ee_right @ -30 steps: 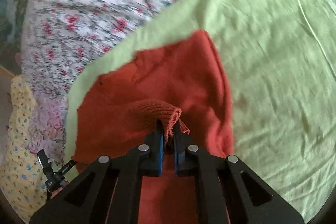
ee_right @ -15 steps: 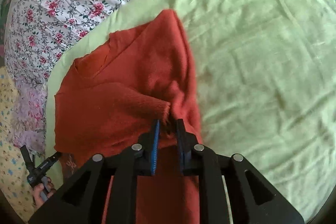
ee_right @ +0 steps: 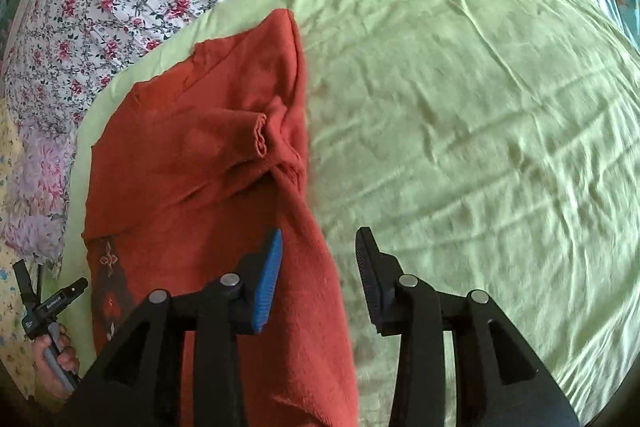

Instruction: Fold small clothes

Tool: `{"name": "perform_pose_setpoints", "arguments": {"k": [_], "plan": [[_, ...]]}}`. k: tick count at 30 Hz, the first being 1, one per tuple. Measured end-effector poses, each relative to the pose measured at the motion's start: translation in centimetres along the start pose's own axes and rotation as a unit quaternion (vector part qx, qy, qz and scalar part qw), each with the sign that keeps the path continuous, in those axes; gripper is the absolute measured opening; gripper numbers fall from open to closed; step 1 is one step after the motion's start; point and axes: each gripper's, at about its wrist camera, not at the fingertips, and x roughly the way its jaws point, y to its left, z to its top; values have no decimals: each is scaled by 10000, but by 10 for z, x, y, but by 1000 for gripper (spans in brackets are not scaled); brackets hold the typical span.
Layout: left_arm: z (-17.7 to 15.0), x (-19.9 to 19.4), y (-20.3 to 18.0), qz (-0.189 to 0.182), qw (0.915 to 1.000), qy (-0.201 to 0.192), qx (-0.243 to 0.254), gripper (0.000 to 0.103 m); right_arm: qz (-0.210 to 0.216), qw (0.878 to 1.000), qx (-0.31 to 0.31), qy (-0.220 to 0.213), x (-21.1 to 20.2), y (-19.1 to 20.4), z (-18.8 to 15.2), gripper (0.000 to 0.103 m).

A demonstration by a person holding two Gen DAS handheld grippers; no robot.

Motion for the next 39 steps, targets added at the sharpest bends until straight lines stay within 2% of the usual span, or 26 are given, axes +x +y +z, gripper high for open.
{"name": "perform_pose_setpoints", "arguments": {"k": [6, 12, 14, 18, 20, 22, 23, 24, 25, 27, 30, 35, 39], "plan": [[25, -11, -10, -78, 9997, -224, -30, 67, 15, 9998, -161, -70, 11, 14, 18, 41], [68, 1, -29, 42, 9993, -354, -62, 68, 35, 9996, -79, -280, 42, 24, 71, 42], [82, 10, -35, 48, 9993, -363, -123, 68, -94, 9993, -68, -348, 55, 26, 90, 42], [108, 27, -46, 3, 9991, -378, -213, 69, -222, 9994, -154, -198, 83, 31, 114, 42], [119, 36, -53, -17, 9992, -360, -198, 73, -413, 9983, -407, -4, 101, 38, 117, 42], [128, 50, -61, 35, 9995, -290, -131, 73, -433, 9980, -453, 108, 111, 39, 116, 42], [132, 58, -64, 40, 9997, -226, -101, 74, -438, 9977, -498, 96, 113, 40, 115, 32], [134, 66, -67, 48, 9998, -150, -88, 75, -425, 9976, -548, 79, 113, 41, 115, 17], [137, 72, -68, 63, 9999, -61, -93, 75, -320, 9976, -605, 113, 113, 43, 114, 11], [141, 80, -69, 42, 9999, 24, -163, 75, -153, 9983, -562, 44, 105, 43, 117, 9], [145, 83, -69, 24, 9997, -19, -244, 76, 362, 9986, -272, -273, 76, 31, 127, 8], [145, 88, -71, 200, 9995, -147, -179, 78, 273, 9995, -124, 124, 111, 11, 124, 8], [139, 79, -66, 317, 9993, -160, -155, 78, 459, 9987, 173, 124, 111, 5, 126, 11]]}}
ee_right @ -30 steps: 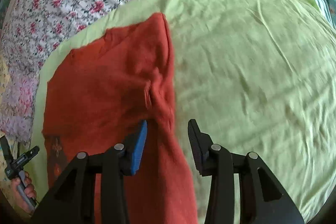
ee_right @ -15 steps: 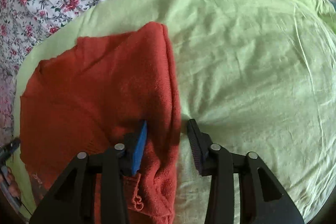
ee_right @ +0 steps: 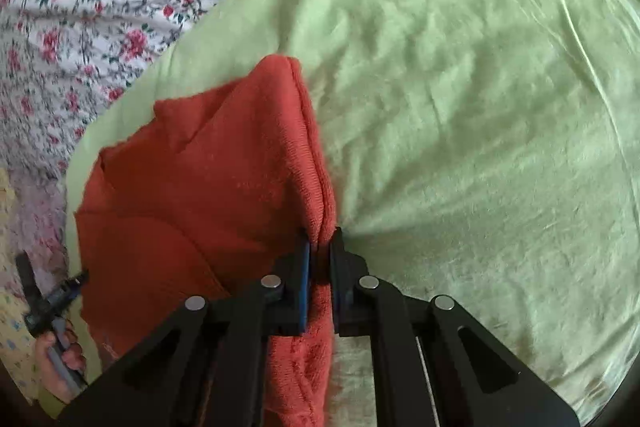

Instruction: Fold small clothes

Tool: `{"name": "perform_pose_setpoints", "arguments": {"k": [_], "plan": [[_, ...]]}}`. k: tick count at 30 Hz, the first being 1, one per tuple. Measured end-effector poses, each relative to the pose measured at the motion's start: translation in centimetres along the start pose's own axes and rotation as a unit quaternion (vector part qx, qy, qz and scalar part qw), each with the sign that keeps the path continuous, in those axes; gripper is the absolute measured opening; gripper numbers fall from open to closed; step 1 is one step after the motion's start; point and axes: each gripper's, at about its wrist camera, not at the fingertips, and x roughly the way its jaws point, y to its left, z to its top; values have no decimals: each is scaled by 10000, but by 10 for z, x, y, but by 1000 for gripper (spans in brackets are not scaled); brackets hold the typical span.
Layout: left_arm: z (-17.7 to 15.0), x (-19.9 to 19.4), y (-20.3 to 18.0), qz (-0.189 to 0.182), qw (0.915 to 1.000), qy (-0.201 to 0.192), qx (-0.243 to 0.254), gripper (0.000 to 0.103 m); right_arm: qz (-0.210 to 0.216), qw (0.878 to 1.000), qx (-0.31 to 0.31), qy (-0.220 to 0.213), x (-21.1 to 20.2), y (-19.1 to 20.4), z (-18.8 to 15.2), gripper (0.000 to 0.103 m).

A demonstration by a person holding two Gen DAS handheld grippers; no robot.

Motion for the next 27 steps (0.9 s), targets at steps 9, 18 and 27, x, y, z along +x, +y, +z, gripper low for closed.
{"name": "perform_pose_setpoints", "arguments": {"k": [9, 18, 27], "plan": [[-78, -53, 34, -409, 9987, 253, 180, 77, 283, 9995, -141, -31, -72, 5, -67, 31], [-192, -100, 64, -810, 9933, 708, 416, 77, 247, 9993, 77, 262, -128, -14, -193, 37], [-267, -129, 76, -954, 9884, 936, 726, 77, 311, 9982, 202, 469, -145, -10, -273, 37]]}}
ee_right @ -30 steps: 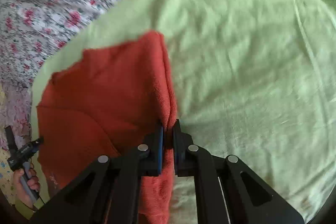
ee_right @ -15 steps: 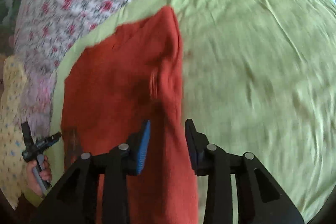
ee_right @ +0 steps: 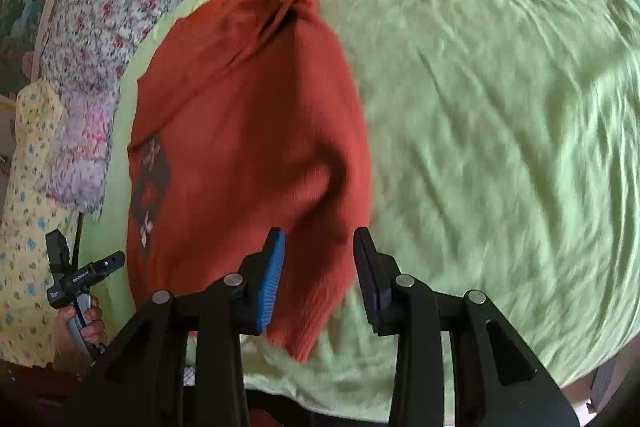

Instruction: Fold small clothes

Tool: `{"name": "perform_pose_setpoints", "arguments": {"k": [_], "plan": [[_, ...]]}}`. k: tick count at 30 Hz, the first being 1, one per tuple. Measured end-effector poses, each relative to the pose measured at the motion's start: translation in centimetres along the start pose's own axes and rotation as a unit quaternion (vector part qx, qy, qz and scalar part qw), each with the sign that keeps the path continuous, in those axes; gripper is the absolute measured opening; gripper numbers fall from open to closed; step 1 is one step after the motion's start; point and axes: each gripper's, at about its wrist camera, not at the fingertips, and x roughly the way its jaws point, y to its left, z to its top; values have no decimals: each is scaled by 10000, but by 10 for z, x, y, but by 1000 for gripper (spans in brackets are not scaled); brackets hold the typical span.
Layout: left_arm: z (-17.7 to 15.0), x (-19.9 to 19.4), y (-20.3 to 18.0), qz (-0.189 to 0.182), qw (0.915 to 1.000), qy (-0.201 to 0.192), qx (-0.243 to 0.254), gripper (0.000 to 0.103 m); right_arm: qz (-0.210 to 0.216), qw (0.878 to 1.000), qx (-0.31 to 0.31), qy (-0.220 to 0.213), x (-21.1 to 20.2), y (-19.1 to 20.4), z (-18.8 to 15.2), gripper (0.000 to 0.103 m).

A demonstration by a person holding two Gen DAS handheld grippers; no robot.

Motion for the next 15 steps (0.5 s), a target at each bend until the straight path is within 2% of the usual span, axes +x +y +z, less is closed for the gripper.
{"name": "perform_pose_setpoints", "arguments": {"k": [9, 15], "plan": [[-46, 4, 4, 8, 9995, 284, 99, 77, 31, 10000, 37, 61, 4, 2, -39, 37], [-60, 15, 9, -133, 9988, 474, -26, 80, 95, 9998, 128, 107, 18, 5, -49, 37]]}}
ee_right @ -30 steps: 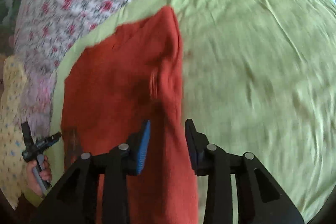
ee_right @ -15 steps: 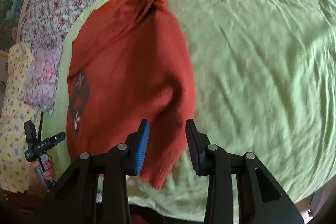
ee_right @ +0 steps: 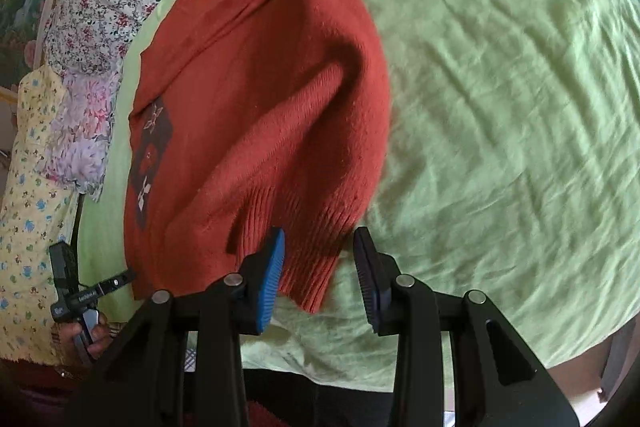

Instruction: Fold small clothes

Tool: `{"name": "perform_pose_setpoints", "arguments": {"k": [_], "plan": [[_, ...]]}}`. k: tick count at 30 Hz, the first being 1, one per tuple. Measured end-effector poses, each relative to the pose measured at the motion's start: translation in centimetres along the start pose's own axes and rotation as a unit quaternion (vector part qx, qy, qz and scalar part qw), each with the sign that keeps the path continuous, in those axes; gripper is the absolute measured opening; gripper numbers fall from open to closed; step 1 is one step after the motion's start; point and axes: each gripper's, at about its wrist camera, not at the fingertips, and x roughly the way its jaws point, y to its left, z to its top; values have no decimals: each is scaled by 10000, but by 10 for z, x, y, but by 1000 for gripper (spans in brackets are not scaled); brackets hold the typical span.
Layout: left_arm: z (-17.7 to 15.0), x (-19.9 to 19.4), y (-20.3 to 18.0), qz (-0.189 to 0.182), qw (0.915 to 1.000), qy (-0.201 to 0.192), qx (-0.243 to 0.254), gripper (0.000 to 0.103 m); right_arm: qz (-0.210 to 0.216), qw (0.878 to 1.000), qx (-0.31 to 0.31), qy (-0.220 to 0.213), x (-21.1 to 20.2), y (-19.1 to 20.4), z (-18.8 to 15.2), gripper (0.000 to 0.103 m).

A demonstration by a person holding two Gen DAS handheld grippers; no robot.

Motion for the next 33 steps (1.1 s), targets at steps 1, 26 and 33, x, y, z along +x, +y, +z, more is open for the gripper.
{"name": "perform_pose_setpoints", "arguments": {"k": [1, 26, 33], "plan": [[-1, 0, 0, -17, 10000, -24, -15, 81, 30, 10000, 62, -21, 3, 0, 0, 37], [-2, -4, -32, 262, 9935, -511, 986, 7, -147, 9998, 55, -123, -40, -38, 2, 7], [1, -5, -12, 3, 9967, -311, 755, 21, -238, 9985, 101, -476, -56, -42, 13, 53]]}}
